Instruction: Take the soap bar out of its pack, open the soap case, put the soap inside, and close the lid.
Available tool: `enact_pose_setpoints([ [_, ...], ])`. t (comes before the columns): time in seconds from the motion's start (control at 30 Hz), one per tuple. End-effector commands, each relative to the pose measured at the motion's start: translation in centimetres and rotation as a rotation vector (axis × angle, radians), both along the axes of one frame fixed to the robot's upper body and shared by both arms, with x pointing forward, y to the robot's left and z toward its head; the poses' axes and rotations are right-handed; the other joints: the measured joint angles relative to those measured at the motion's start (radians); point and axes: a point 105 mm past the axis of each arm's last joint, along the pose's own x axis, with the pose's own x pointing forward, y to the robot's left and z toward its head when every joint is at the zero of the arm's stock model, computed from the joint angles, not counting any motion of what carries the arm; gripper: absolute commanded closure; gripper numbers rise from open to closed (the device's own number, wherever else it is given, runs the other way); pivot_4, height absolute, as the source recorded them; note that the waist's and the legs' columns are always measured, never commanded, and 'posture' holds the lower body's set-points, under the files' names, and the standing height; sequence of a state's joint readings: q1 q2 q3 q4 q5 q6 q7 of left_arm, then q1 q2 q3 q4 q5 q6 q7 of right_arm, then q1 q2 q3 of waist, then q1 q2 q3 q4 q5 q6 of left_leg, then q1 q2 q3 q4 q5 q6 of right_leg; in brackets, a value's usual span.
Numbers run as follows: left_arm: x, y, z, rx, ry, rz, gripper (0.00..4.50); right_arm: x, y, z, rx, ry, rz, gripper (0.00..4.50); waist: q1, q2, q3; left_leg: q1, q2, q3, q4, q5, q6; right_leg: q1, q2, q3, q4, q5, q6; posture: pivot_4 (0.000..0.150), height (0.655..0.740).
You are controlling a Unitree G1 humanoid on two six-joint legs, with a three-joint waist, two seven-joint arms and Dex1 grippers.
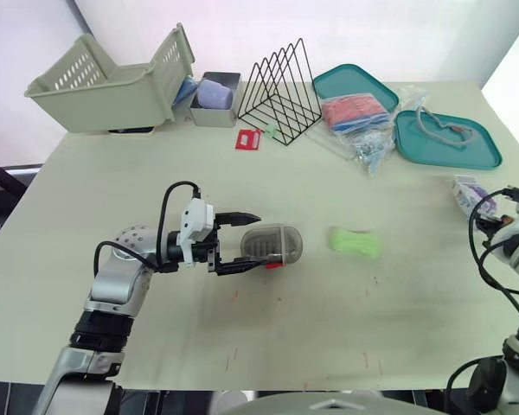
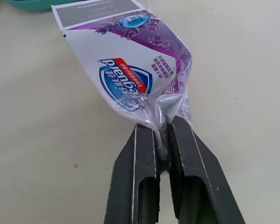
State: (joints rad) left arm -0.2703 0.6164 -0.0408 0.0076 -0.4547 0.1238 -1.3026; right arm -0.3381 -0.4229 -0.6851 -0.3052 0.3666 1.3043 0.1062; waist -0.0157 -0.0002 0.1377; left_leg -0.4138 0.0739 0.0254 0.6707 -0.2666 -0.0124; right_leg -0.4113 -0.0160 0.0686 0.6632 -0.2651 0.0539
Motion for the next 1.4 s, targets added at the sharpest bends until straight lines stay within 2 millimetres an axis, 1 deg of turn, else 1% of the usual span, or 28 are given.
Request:
enact_pose_setpoints([
  [0.03,-0.2,-0.1,1.0,-0.006,-0.052,-0.006,0.00,-0.3,-0.4,1.7,-0.077,-0.055,0.033,3.33,0.002,0.000,0.000,0.000,0.000,0.000,0.000,0.000,0.000,0.000,0.000,0.000,0.000,0.000,0.000,0.150,0.7400],
  [0.07,-0.2,-0.1,1.0,-0.006,-0.053,-0.006,0.00,-0.3,-0.5,1.8,-0.092,-0.054,0.041,2.88,0.004,0.000,0.000,0.000,0.000,0.000,0.000,0.000,0.000,0.000,0.000,0.000,0.000,0.000,0.000,0.150,0.7400],
  [0.13,-0.1,-0.1,0.9,-0.005,-0.052,-0.006,0.00,-0.4,-0.6,1.9,-0.112,-0.055,0.053,1.72,0.004,0.000,0.000,0.000,0.000,0.000,0.000,0.000,0.000,0.000,0.000,0.000,-0.001,0.000,0.000,0.150,0.7400],
  [0.17,-0.1,-0.1,0.9,-0.005,-0.052,-0.005,0.00,-0.4,-0.7,1.9,-0.120,-0.055,0.056,1.30,0.002,0.000,0.000,0.000,0.000,0.000,0.000,0.000,0.000,0.000,0.000,0.000,-0.001,0.000,0.000,0.150,0.7400],
  [0.2,-0.1,-0.1,0.9,-0.004,-0.053,-0.006,0.00,-0.5,-0.7,2.0,-0.131,-0.055,0.067,0.67,0.002,0.000,0.000,0.000,0.000,0.000,0.000,0.000,0.000,0.000,0.000,0.000,0.000,0.000,0.000,0.150,0.7400],
  [0.23,-0.1,-0.1,0.9,-0.003,-0.053,-0.006,0.00,-0.5,-0.6,2.1,-0.148,-0.057,0.082,0.29,0.002,0.000,0.000,0.000,0.000,0.000,0.000,0.000,0.000,0.000,0.000,0.000,0.000,0.000,0.000,0.150,0.7400],
  [0.27,0.0,-0.1,0.9,-0.003,-0.054,-0.006,0.00,-0.6,-0.5,2.3,-0.171,-0.059,0.108,0.03,0.001,0.000,0.000,0.000,0.000,0.000,0.000,0.000,0.000,0.000,0.000,0.000,0.000,0.000,0.000,0.150,0.7400],
  [0.4,0.0,-0.1,0.9,0.001,-0.057,-0.007,0.00,-0.6,0.3,3.3,-0.266,-0.076,0.217,0.03,0.001,0.000,0.000,0.000,0.000,0.000,0.000,0.000,0.000,0.000,0.000,0.000,-0.001,0.000,0.000,0.150,0.7400],
  [0.5,0.1,-0.1,0.8,0.011,-0.063,-0.010,0.00,-0.9,1.2,4.7,-0.436,-0.094,0.384,0.03,0.002,0.000,0.000,0.000,0.000,0.000,0.000,0.000,0.000,0.000,0.000,0.000,-0.001,0.000,0.000,0.150,0.7400],
  [0.57,0.1,-0.1,0.8,0.014,-0.066,-0.011,0.00,-1.1,1.7,5.3,-0.518,-0.117,0.476,0.03,0.003,-0.001,0.000,0.000,0.000,0.000,0.000,0.000,0.000,0.000,0.000,0.000,-0.001,0.000,0.000,0.150,0.7400],
  [0.7,0.1,0.0,0.7,0.026,-0.071,-0.014,0.00,-1.4,3.7,6.6,-0.593,-0.240,0.683,0.03,0.002,-0.001,0.000,0.000,0.000,0.000,0.000,0.000,0.000,0.000,0.000,0.000,-0.001,0.000,0.000,0.150,0.7400],
  [0.8,0.3,0.1,0.6,0.041,-0.067,-0.010,0.00,-2.5,6.6,6.9,-0.507,-0.367,0.898,0.03,0.002,-0.001,0.000,0.000,0.000,0.000,0.000,0.000,0.000,0.000,0.000,0.000,-0.001,0.000,0.000,0.150,0.7400],
  [0.87,0.3,0.1,0.5,0.053,-0.067,-0.009,0.00,-3.8,8.1,6.2,-0.463,-0.398,1.042,0.03,0.003,-0.001,0.000,0.000,0.000,0.000,0.000,0.000,0.000,0.001,0.000,0.000,-0.001,0.000,0.000,0.150,0.7400],
  [0.9,0.3,0.1,0.4,0.059,-0.066,-0.010,0.00,-4.5,8.6,5.4,-0.454,-0.385,1.110,0.03,0.007,-0.001,0.000,0.000,0.000,0.000,0.000,0.000,0.000,0.001,0.000,0.000,-0.001,0.000,0.000,0.150,0.7400],
  [0.97,0.4,0.2,0.2,0.084,-0.068,-0.011,0.00,-5.7,9.3,4.0,-0.440,-0.362,1.228,0.03,0.010,-0.002,0.001,0.000,0.000,0.000,0.001,0.000,0.000,0.001,0.000,0.000,-0.001,0.000,0.000,0.150,0.7400],
  [1.03,0.4,0.3,0.1,0.107,-0.072,-0.013,0.00,-6.4,9.7,3.3,-0.427,-0.357,1.297,0.03,0.009,-0.002,0.001,0.000,0.000,0.000,0.001,0.000,0.000,0.001,0.000,-0.001,-0.001,0.000,0.000,0.150,0.7400],
  [1.1,0.7,0.4,-0.2,0.142,-0.075,-0.015,0.00,-7.3,10.1,2.2,-0.395,-0.338,1.388,0.03,0.008,-0.002,0.001,0.000,0.000,0.000,0.001,0.000,0.000,0.001,0.000,0.000,-0.001,0.000,0.000,0.150,0.7400],
  [1.27,1.2,0.3,-0.2,0.192,-0.084,-0.016,0.00,-8.7,10.4,0.8,-0.382,-0.319,1.537,0.03,0.007,-0.002,0.001,0.000,0.000,0.000,0.001,0.000,0.000,0.001,0.000,-0.001,-0.001,0.000,0.000,0.150,0.7400],
  [1.4,1.4,0.0,0.1,0.239,-0.060,-0.020,0.00,-8.9,10.3,0.6,-0.369,-0.344,1.566,0.03,0.007,-0.002,0.001,0.000,0.000,0.000,0.001,0.000,0.000,0.001,0.000,-0.001,0.000,0.000,0.000,0.150,0.7400],
])
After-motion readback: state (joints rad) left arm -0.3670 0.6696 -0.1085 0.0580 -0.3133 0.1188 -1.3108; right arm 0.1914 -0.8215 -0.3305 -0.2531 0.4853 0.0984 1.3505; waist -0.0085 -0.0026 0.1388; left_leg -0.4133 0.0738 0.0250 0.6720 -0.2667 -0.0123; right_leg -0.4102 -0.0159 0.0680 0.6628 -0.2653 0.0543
